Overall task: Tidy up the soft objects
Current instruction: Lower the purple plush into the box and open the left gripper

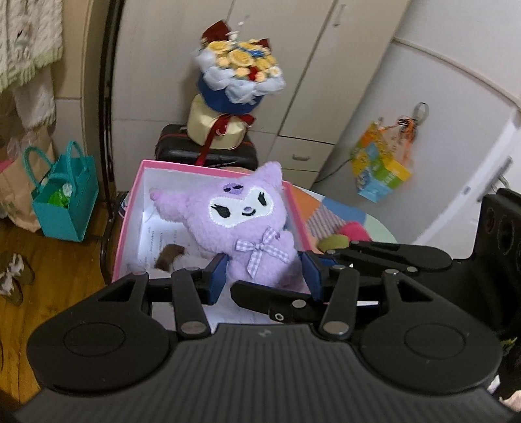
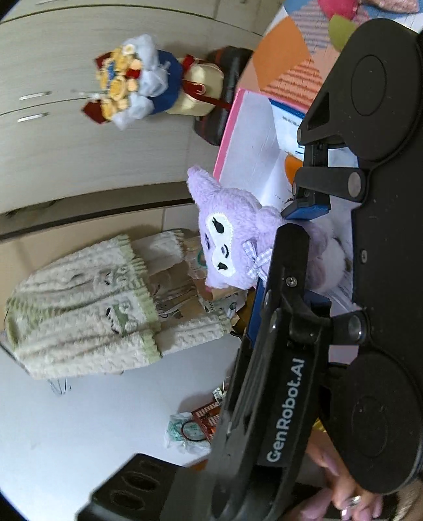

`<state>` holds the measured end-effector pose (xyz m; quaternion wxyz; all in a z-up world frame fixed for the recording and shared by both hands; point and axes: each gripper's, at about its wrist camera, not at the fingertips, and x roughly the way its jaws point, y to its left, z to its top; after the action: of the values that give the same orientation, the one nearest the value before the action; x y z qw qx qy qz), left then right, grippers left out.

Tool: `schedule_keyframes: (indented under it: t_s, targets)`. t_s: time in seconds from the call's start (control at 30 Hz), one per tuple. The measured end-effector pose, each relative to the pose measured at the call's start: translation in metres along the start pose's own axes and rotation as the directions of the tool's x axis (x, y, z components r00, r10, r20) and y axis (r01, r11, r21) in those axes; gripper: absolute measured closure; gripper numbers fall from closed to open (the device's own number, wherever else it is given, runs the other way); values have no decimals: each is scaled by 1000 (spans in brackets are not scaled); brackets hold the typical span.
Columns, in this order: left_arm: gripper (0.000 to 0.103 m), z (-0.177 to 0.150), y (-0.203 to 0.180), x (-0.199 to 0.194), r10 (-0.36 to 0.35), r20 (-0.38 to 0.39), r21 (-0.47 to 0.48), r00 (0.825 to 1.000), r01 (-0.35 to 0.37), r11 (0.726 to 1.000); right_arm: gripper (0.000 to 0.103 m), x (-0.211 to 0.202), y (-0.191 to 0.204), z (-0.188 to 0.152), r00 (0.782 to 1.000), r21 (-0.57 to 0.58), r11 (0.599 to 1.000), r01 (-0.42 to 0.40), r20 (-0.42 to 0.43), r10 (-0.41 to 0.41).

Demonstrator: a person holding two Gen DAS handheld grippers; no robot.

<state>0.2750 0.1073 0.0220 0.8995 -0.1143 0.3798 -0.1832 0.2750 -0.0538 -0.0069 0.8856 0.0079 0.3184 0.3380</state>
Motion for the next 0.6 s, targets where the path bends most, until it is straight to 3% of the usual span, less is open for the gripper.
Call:
schedule_keyframes:
  t_s: [0.13, 0.27, 0.6]
  targets:
    - [54, 10, 23, 27, 5, -12, -96, 1000, -7, 995, 55, 34, -23, 16, 997, 66, 998, -21, -72, 26]
    - [55, 16, 36, 51, 25, -38, -130, 999, -30, 991, 55, 62, -41, 23, 991, 103, 994, -23, -131, 37]
    - [56, 12, 52, 75, 69, -101, -164, 992, -85, 983, 55, 93, -46, 23, 970, 35, 999, -36, -239, 44]
